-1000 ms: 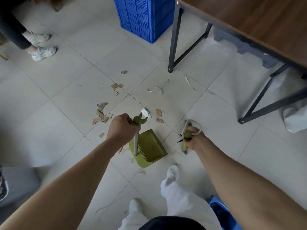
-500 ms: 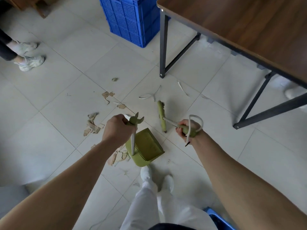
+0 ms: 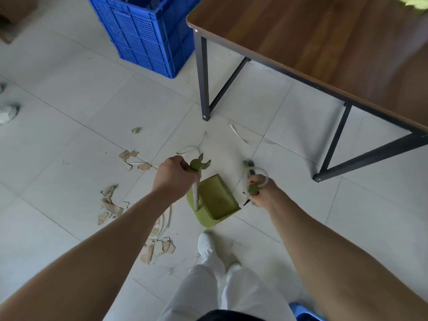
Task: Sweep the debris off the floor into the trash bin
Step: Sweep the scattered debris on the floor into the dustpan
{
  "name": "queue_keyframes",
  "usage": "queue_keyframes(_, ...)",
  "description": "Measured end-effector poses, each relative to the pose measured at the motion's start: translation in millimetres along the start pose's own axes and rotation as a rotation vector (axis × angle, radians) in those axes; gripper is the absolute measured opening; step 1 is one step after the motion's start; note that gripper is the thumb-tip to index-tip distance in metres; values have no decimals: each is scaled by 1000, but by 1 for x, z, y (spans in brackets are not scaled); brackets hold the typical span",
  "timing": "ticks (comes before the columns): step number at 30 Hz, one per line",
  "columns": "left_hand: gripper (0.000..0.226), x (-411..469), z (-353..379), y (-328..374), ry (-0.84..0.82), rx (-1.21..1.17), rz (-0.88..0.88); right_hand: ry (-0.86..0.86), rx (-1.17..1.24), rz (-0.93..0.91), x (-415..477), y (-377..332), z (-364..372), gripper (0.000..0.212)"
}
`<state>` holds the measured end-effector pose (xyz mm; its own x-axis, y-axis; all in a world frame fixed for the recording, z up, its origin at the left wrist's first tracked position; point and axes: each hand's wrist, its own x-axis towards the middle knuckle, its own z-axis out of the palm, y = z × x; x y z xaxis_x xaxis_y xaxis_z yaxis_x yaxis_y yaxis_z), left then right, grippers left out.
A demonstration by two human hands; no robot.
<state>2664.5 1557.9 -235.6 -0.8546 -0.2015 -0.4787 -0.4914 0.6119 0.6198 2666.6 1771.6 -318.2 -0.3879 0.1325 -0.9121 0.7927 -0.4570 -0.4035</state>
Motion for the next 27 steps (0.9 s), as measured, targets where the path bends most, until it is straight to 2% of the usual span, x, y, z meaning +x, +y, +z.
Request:
queue_keyframes(3, 26, 20, -2, 11, -27, 11, -3, -103, 90, -7, 5, -6, 13, 29)
queue_keyframes(7, 23, 41, -7, 24, -7, -10, -32, -120, 164, -34, 14, -36, 12, 32)
queue_keyframes(11, 22, 55, -13, 35, 26, -12, -57, -40, 192, -51, 39, -64, 20, 30)
queue_keyframes(13, 22, 60, -14, 40, 54, -19, -75, 16, 68, -133, 53, -86, 22, 19)
queue_keyframes(18, 23, 73, -10, 52, 145, -81, -146, 78, -213, -169, 101, -157, 21, 61)
queue_keyframes(23, 21, 88, 1, 68, 241, -109, -230, 12, -363, -112, 130, -199, 47, 53)
queue_keyframes(26, 18, 91, 8, 73, 285, -113, -291, -80, -492, -97, 131, -197, 84, 65)
queue_keyframes(27, 19, 91, 9, 74, 299, -121, -311, -133, -542, -89, 129, -194, 98, 62)
